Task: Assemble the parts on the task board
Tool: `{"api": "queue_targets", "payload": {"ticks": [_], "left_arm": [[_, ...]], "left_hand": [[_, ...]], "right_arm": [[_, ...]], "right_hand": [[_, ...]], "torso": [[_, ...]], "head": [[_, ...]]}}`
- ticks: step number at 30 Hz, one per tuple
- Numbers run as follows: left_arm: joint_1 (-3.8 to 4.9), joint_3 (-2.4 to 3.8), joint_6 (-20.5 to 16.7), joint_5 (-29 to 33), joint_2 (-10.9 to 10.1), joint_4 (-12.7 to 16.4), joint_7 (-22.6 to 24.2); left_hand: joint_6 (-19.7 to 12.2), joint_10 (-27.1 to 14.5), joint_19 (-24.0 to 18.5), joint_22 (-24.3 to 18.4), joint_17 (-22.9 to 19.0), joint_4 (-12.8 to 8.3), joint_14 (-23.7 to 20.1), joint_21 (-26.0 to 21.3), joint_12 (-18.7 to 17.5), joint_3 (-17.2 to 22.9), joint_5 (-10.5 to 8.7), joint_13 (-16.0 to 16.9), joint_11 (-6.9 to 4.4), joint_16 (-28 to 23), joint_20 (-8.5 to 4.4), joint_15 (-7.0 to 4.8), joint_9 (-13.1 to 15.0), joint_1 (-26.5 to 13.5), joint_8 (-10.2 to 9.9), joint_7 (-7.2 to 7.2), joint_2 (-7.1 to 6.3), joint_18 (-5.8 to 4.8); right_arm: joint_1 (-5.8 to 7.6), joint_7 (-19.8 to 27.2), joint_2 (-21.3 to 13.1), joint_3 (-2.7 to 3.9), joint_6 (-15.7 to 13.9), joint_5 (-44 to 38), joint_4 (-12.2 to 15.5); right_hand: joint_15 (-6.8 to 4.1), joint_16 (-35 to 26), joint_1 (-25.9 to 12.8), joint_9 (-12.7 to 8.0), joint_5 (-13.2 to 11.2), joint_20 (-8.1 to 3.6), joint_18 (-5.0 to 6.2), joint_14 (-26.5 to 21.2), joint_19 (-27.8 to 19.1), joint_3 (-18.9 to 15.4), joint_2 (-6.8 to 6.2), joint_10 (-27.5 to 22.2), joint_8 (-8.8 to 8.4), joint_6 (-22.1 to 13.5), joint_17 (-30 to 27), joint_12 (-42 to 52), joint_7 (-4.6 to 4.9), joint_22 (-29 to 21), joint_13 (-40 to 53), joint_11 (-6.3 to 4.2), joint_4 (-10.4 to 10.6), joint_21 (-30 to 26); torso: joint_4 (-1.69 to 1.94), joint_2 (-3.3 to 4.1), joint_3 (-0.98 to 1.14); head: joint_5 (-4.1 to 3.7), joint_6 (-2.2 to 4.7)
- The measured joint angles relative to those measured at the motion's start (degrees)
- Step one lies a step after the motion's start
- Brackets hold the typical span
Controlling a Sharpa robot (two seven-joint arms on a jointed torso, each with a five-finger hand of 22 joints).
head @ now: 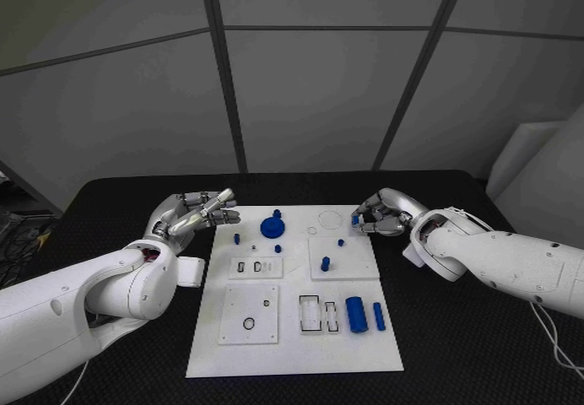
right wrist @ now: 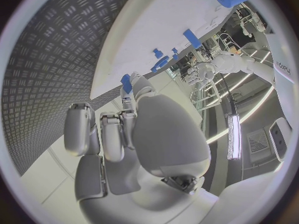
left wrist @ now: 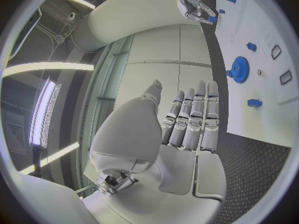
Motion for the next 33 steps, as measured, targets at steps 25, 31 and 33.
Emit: {"api": "queue_targets", "payload": {"ticks": [25,31,33], "left_arm": [[0.02,0.00,0.08,0.00,1.03,-2.68,-0.08],[0.03,0.00,0.11,0.00,1.25,-3.02,-0.13],[0.04,0.00,0.12,0.00,1.29,-3.10,-0.14]], "left_hand": [[0.00,0.00,0.00,-0.04,0.05,-0.16,0.00,0.00,0.00,-0.16,0.00,0.00,0.00,-0.23,0.00,0.00,0.00,0.00,0.00,0.00,0.00,0.00],[0.00,0.00,0.00,-0.04,0.04,-0.16,0.00,0.00,0.00,-0.16,0.00,0.00,0.00,-0.23,0.00,0.00,0.00,0.00,0.00,0.00,0.00,0.00],[0.00,0.00,0.00,-0.04,0.04,-0.16,0.00,0.00,0.00,-0.16,0.00,0.00,0.00,-0.23,0.00,0.00,0.00,0.00,0.00,0.00,0.00,0.00]], "right_arm": [[0.18,-15.75,12.52,0.15,-0.99,-9.68,12.97],[0.13,-18.13,15.70,0.05,-0.21,-11.76,10.96],[0.10,-18.53,16.50,-0.01,0.05,-12.23,10.47]], "right_hand": [[0.01,0.00,-0.06,0.01,-0.35,0.00,0.00,0.00,0.00,0.47,0.06,-0.23,0.00,-0.09,-0.01,-0.28,-0.09,-0.06,0.01,-0.21,0.04,0.00],[0.01,0.00,-0.06,0.01,-0.53,0.00,0.00,0.00,-0.01,0.47,0.06,-0.23,0.00,-0.19,-0.01,-0.28,-0.19,-0.25,-0.01,-0.20,0.04,0.00],[0.01,0.00,-0.06,0.01,-0.53,0.00,0.00,0.00,-0.01,0.47,0.06,-0.23,-0.02,-0.19,-0.01,-0.28,-0.19,-0.25,-0.01,-0.20,0.04,0.00]], "torso": [[0.09,-0.71,-0.10],[0.08,-0.65,-0.10],[0.04,-0.60,-0.10]], "head": [[2.58,-0.77],[2.86,-0.54],[3.03,-0.54]]}}
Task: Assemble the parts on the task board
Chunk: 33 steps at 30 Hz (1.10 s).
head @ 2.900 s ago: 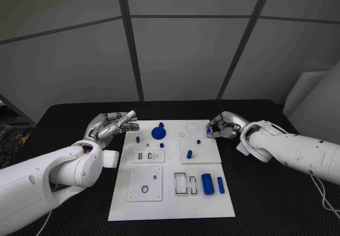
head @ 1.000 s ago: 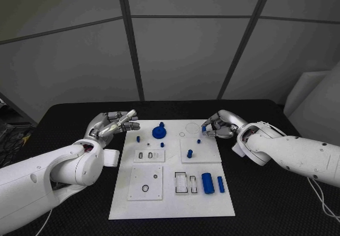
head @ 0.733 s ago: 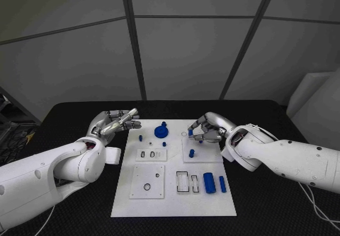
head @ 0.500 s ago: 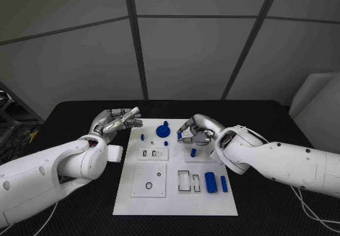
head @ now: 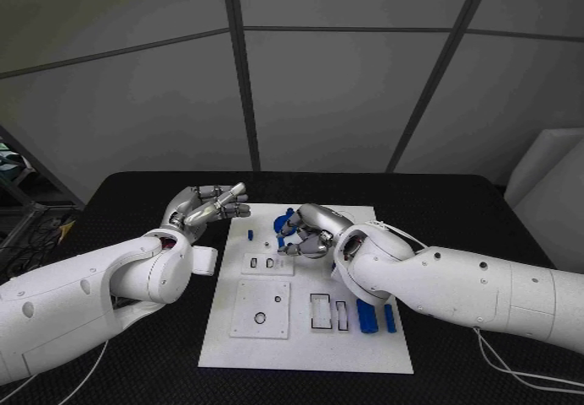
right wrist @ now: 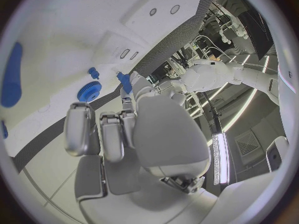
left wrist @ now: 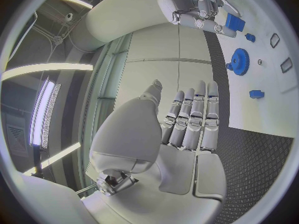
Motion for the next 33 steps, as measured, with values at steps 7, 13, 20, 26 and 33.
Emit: {"api": "queue_targets", "payload": {"ticks": [7,13,20,26,33], "left_arm": [[0.00,0.00,0.03,0.00,0.16,-0.09,-0.05],[0.00,0.00,0.07,0.00,0.20,-0.12,-0.07],[0.00,0.00,0.11,0.00,0.21,-0.14,-0.10],[0.00,0.00,0.14,0.00,0.21,-0.17,-0.11],[0.00,0.00,0.16,0.00,0.20,-0.21,-0.12]], "left_hand": [[0.00,0.00,0.00,0.00,0.00,0.00,0.00,0.00,0.00,0.00,0.00,0.00,0.00,0.00,0.00,0.00,0.00,0.00,0.00,0.00,0.00,0.00],[0.00,0.00,0.00,0.00,-0.01,0.00,0.00,0.00,0.00,0.00,0.00,0.00,0.00,0.00,0.00,0.00,0.00,0.00,0.00,0.00,0.00,0.00],[0.00,0.00,0.00,0.01,-0.01,0.00,0.00,0.00,0.00,0.00,0.00,0.00,0.00,0.00,0.00,0.00,0.00,0.00,0.00,0.00,0.00,0.00],[0.00,0.00,0.00,0.01,-0.01,0.00,0.00,0.00,0.00,0.00,0.00,0.00,0.00,0.00,0.00,0.00,0.00,0.00,0.00,0.00,0.00,0.00],[0.00,0.00,0.00,0.01,-0.01,0.00,0.00,0.00,0.00,0.00,0.00,0.00,0.00,0.00,0.00,0.00,0.00,0.00,0.00,0.00,0.00,0.00]], "right_arm": [[-0.20,-1.02,1.80,-0.71,1.12,-1.66,-1.07],[-0.46,-1.61,2.72,-1.06,2.42,-3.20,-1.57],[-0.70,-2.03,3.13,-1.20,3.79,-4.57,-1.97],[-0.76,-2.42,3.14,-1.23,4.82,-5.48,-2.25],[-0.79,-2.88,3.13,-1.26,6.03,-6.28,-2.42]], "right_hand": [[0.00,0.00,0.00,0.01,-0.09,0.00,0.00,0.00,0.00,0.00,0.00,0.00,-0.05,-0.05,0.00,0.01,-0.05,0.00,-0.01,0.00,0.00,0.00],[0.00,0.00,0.00,0.01,-0.15,0.00,0.00,0.00,0.00,-0.01,0.00,0.00,-0.06,-0.10,0.00,0.01,-0.10,-0.07,-0.01,0.00,0.00,0.00],[0.00,0.00,-0.02,0.02,-0.26,0.00,0.00,0.00,0.00,-0.02,0.01,0.00,-0.24,-0.15,0.00,0.02,-0.15,-0.13,0.01,0.00,0.00,0.00],[0.00,0.00,-0.10,0.03,-0.32,0.00,0.00,0.00,0.00,-0.03,0.08,0.00,-0.15,-0.15,0.00,0.03,-0.15,-0.13,0.04,0.00,-0.01,0.00],[0.01,0.00,-0.19,0.03,-0.20,0.00,0.00,0.00,0.00,-0.04,0.15,0.00,-0.09,-0.04,-0.01,0.03,-0.03,-0.13,0.00,0.01,-0.01,0.00]], "torso": [[-0.02,0.04,0.01],[-0.03,0.05,0.03],[-0.04,0.05,0.04],[-0.05,0.04,0.05],[-0.08,0.03,0.05]], "head": [[0.24,-0.33],[0.55,-0.70],[0.80,-0.90],[0.85,-1.06],[0.85,-1.24]]}}
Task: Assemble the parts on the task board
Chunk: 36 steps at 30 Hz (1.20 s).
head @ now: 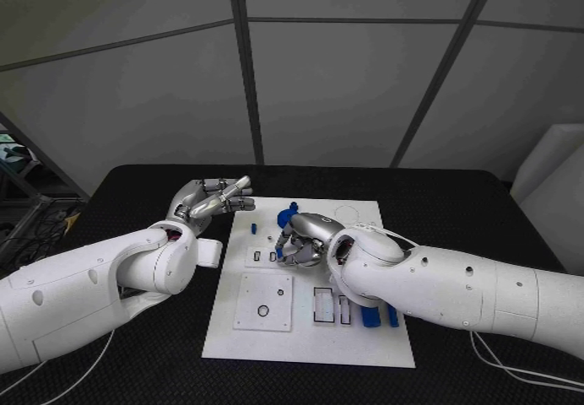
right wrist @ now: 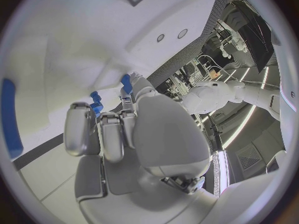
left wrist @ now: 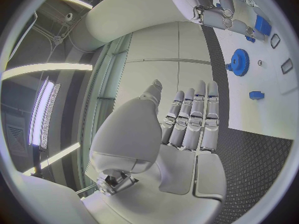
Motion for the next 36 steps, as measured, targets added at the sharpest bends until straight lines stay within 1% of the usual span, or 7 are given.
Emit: {"api": "queue_targets", "payload": {"ticks": [15,22,24,28,32,34,36], "left_arm": [[0.00,0.00,0.02,0.00,0.00,-0.02,-0.02],[0.00,0.00,0.03,0.00,0.00,-0.04,-0.03],[0.00,0.00,0.03,0.00,0.01,-0.06,-0.03],[0.00,0.00,0.03,0.00,0.03,-0.08,-0.03],[0.00,0.00,0.04,0.00,0.03,-0.09,-0.03],[0.00,0.00,0.04,0.00,0.03,-0.11,-0.03],[0.00,0.00,0.04,0.00,0.04,-0.12,-0.03]], "left_hand": [[0.00,0.00,0.00,0.00,0.00,0.00,0.00,0.00,0.00,0.00,0.00,0.00,0.00,0.00,0.00,0.00,0.00,0.00,0.00,0.00,0.00,0.00],[0.00,0.00,0.00,0.00,-0.01,0.00,0.00,0.00,0.00,0.00,0.00,0.00,0.00,0.00,0.00,0.00,0.00,0.00,0.00,0.00,0.00,0.00],[0.00,0.00,0.00,0.01,-0.01,0.00,0.00,0.00,0.00,0.00,0.00,0.00,0.00,0.00,0.00,0.00,0.00,0.00,0.00,0.00,0.00,0.00],[0.00,0.00,0.00,0.01,-0.01,0.00,0.00,0.00,0.00,0.00,0.00,0.00,0.00,0.00,0.00,0.00,0.00,0.00,0.00,0.00,0.00,0.00],[0.00,0.00,0.00,0.01,-0.01,0.00,0.00,0.00,0.00,0.00,0.00,0.00,0.00,0.00,0.00,0.00,0.00,0.00,0.00,0.00,0.00,0.00],[0.00,0.00,0.00,0.01,-0.01,0.00,0.00,0.00,0.00,0.00,0.00,0.00,0.00,0.00,0.00,0.00,0.00,0.00,0.00,0.00,0.00,0.00],[0.00,0.00,0.00,0.01,-0.01,0.00,0.00,0.00,0.00,0.00,0.00,0.00,0.00,0.00,0.00,0.00,0.00,0.00,0.00,0.00,0.00,0.00]], "right_arm": [[0.01,-0.26,0.31,0.13,0.92,-0.90,-0.37],[0.00,-0.42,0.32,0.17,1.21,-1.15,-0.44],[0.00,-0.54,0.32,0.19,1.36,-1.28,-0.44],[0.00,-0.74,0.31,0.23,1.67,-1.51,-0.38],[0.02,-0.93,0.29,0.26,1.94,-1.75,-0.29],[0.03,-1.02,0.29,0.26,2.08,-1.87,-0.26],[0.04,-1.09,0.29,0.27,2.18,-1.98,-0.24]], "right_hand": [[0.00,0.00,-0.01,0.13,0.01,0.00,0.00,0.00,0.00,0.12,-0.04,0.00,-0.08,-0.01,0.04,-0.26,-0.01,-0.19,0.00,0.00,0.02,0.00],[0.00,0.00,-0.61,0.18,-0.01,0.00,0.00,0.00,0.00,0.23,-0.64,0.00,-0.25,-0.03,0.04,-0.58,-0.03,-0.37,-0.05,0.00,0.14,0.00],[0.00,0.00,-0.61,0.18,-0.01,-0.13,0.00,0.00,-0.13,0.31,-0.64,-0.21,-0.27,-0.03,0.03,-0.71,-0.03,-0.45,-0.08,0.21,0.21,0.00],[0.00,0.00,-0.85,0.14,-0.02,-0.21,0.00,0.00,-0.21,0.37,-0.55,-0.42,-0.41,-0.07,0.03,-0.72,-0.07,-0.48,-0.10,-0.01,0.28,0.00],[0.00,0.00,-0.91,0.04,-0.04,-0.21,0.00,0.00,-0.21,0.37,-0.50,-0.41,-0.48,-0.12,0.03,-0.72,-0.11,-0.57,-0.11,-0.01,0.29,-0.20],[0.00,0.00,-1.24,0.02,-0.03,-0.21,0.01,0.00,-0.21,0.37,-0.76,-0.41,-0.62,-0.12,0.03,-0.98,-0.12,-0.66,-0.11,-0.01,0.29,-0.23],[0.00,0.00,-1.29,-0.03,-0.04,-0.17,0.01,0.00,-0.24,0.37,-0.71,-0.61,-0.63,-0.14,0.03,-1.02,-0.13,-0.75,-0.12,0.19,0.29,-0.23]], "torso": [[0.00,-0.01,0.00],[0.00,-0.01,-0.01],[0.00,-0.02,-0.01],[0.00,-0.03,-0.01],[0.00,-0.03,-0.01],[0.00,-0.03,-0.01],[0.00,-0.04,-0.02]], "head": [[0.03,-0.31],[0.07,-0.44],[0.07,-0.49],[0.05,-0.58],[0.04,-0.64],[0.03,-0.66],[0.03,-0.70]]}}
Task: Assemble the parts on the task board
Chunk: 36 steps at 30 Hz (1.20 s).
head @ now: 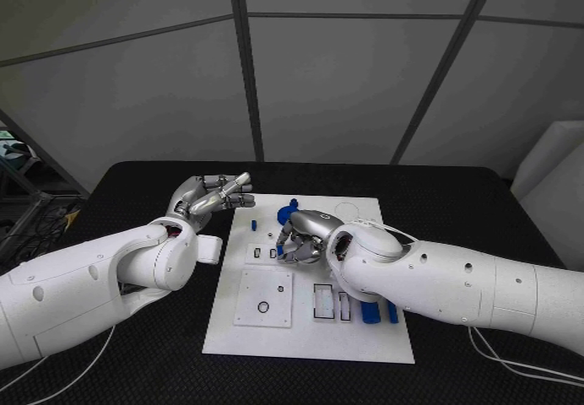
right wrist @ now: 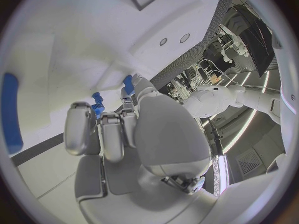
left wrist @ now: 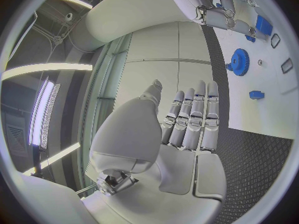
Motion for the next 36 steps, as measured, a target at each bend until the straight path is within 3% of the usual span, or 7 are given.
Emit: {"api": "queue_targets", "payload": {"ticks": [14,21,32,36], "left_arm": [[0.00,0.00,0.01,0.00,0.08,-0.07,-0.01],[0.00,0.00,0.01,0.00,0.10,-0.08,-0.03],[0.00,0.00,0.02,0.00,0.16,-0.14,-0.05],[0.00,0.00,0.02,0.00,0.19,-0.18,-0.06]], "left_hand": [[0.00,0.00,-0.42,0.00,0.11,0.00,0.00,0.00,0.00,0.00,0.00,0.00,0.00,0.00,-0.01,0.00,0.00,0.16,0.00,0.00,0.16,0.00],[0.00,0.00,-0.42,0.00,0.10,0.00,0.00,0.00,0.00,0.00,0.00,0.00,0.00,0.00,-0.01,0.00,0.00,0.31,0.00,0.00,0.31,0.01],[0.00,0.00,-0.42,0.00,0.10,0.00,0.00,0.00,0.00,0.00,0.00,0.00,0.00,0.00,-0.01,0.00,0.00,0.31,0.00,0.00,0.31,0.01],[0.00,0.00,-0.42,0.00,0.10,0.00,0.00,0.00,0.00,0.00,0.00,0.00,0.00,0.00,-0.01,0.00,0.00,0.31,0.00,0.00,0.31,0.01]], "right_arm": [[-0.10,-0.53,0.06,-0.09,0.84,-0.42,-0.01],[-0.10,-0.80,0.10,-0.08,1.00,-0.51,-0.03],[-0.10,-0.96,0.18,-0.08,0.99,-0.57,0.00],[-0.12,-1.02,0.21,-0.10,0.96,-0.59,-0.01]], "right_hand": [[0.00,-0.11,-1.81,-0.41,0.03,0.68,0.00,0.00,-0.68,0.41,-1.07,-1.23,-0.73,-2.14,-0.01,-1.53,1.20,-0.87,-0.01,0.82,0.41,-0.63],[0.56,-0.21,-2.57,-0.53,0.15,1.10,0.00,0.13,-1.10,0.62,-2.15,-1.84,-1.54,-4.04,-0.01,-2.25,1.83,-1.43,0.00,1.44,0.81,-1.00],[0.83,-0.46,-3.07,-0.45,0.15,1.50,0.00,0.00,-1.50,0.77,-2.64,-2.81,-2.07,-5.48,-0.01,-3.34,2.32,-2.32,0.00,1.92,0.97,-1.51],[1.19,-0.46,-3.86,-0.46,-0.21,1.81,0.00,0.05,-1.81,0.67,-3.43,-3.21,-2.15,-6.31,-0.02,-3.71,2.29,-2.74,0.00,1.98,1.40,-1.97]], "torso": [[0.00,-0.02,0.00],[0.00,-0.02,-0.01],[0.00,-0.02,-0.01],[-0.01,-0.02,-0.01]], "head": [[-0.03,-0.02],[-0.07,-0.06],[-0.21,-0.07],[-0.28,-0.06]]}}
